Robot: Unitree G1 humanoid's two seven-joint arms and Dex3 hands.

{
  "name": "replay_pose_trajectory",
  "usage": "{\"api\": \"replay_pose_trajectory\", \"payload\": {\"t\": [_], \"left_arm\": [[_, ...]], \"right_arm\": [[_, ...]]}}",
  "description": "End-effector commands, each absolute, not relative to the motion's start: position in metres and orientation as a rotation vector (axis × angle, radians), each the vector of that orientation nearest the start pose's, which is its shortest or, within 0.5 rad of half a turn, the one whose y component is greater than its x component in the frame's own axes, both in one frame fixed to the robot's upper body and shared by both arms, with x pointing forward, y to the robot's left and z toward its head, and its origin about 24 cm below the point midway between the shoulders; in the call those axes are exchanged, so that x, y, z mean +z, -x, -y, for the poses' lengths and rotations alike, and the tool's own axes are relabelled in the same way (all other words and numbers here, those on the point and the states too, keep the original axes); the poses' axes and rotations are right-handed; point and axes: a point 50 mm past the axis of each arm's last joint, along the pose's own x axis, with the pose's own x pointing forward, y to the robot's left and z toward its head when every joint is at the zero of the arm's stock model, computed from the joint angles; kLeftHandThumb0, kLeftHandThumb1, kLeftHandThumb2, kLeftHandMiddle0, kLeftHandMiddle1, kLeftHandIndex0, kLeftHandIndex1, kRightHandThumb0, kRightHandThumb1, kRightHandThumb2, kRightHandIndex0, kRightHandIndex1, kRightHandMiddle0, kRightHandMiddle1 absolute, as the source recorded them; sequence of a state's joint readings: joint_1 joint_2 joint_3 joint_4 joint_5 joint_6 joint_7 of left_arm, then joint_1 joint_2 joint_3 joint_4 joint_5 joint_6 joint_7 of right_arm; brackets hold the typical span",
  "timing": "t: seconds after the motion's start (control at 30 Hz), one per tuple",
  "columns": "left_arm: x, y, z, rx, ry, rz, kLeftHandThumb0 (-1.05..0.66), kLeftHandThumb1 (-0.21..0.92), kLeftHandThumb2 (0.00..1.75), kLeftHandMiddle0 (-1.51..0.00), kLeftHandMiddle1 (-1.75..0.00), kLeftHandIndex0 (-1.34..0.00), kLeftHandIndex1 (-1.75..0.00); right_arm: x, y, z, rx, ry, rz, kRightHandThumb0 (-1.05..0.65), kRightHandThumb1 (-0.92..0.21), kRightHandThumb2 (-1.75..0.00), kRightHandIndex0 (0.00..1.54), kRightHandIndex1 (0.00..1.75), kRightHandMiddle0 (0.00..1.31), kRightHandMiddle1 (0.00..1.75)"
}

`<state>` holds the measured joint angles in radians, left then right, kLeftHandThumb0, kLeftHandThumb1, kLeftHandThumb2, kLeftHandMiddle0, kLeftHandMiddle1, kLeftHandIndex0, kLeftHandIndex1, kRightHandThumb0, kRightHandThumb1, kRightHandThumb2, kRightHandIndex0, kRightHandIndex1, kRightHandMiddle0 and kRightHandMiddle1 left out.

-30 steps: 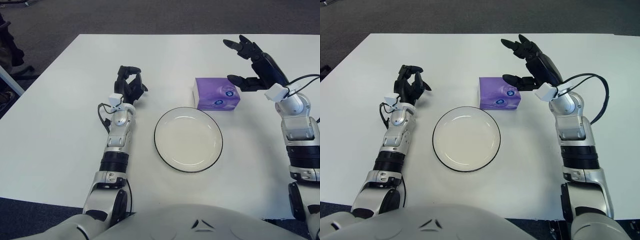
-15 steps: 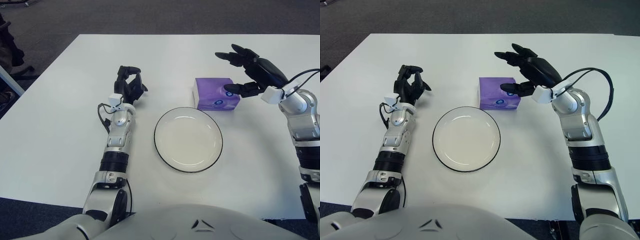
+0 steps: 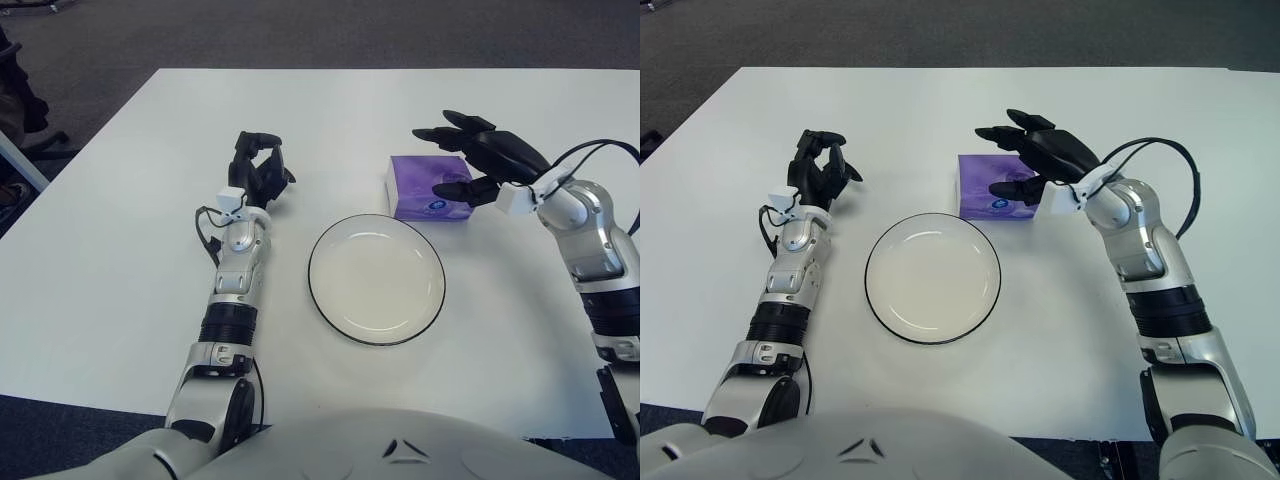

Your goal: Put the tissue paper into the plate.

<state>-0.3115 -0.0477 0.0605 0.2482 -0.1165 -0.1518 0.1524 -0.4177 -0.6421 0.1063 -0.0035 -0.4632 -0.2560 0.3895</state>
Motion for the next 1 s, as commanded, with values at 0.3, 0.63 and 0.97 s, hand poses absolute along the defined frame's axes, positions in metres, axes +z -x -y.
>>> {"api": "replay_pose_trajectory", "payload": {"t": [0.3, 0.63, 0.97], "left_arm": [[0.015, -0.277, -0.13, 0.164, 0.207, -0.052, -0.36, 0.8, 0.68, -0.86, -1.75, -0.28, -1.75], [0.016, -0.277, -0.131, 0.169, 0.209, -0.049, -0.36, 0.8, 0.68, -0.86, -1.75, -0.28, -1.75], [0.016, -0.275, -0.132, 0.172, 0.212, -0.046, -0.36, 0.8, 0.68, -0.86, -1.75, -0.28, -1.75]], "right_arm": [[0.158, -0.317, 0.173, 0.524, 1.236, 0.344, -0.99, -0.92, -0.74, 0.13, 0.0, 0.16, 0.0], [0.141, -0.329, 0.172, 0.55, 1.245, 0.28, -1.0, -0.92, -0.75, 0.09, 0.0, 0.14, 0.0], [0.13, -0.33, 0.173, 0.578, 1.224, 0.243, -1.02, -0.92, -0.76, 0.07, 0.0, 0.12, 0.0]]}}
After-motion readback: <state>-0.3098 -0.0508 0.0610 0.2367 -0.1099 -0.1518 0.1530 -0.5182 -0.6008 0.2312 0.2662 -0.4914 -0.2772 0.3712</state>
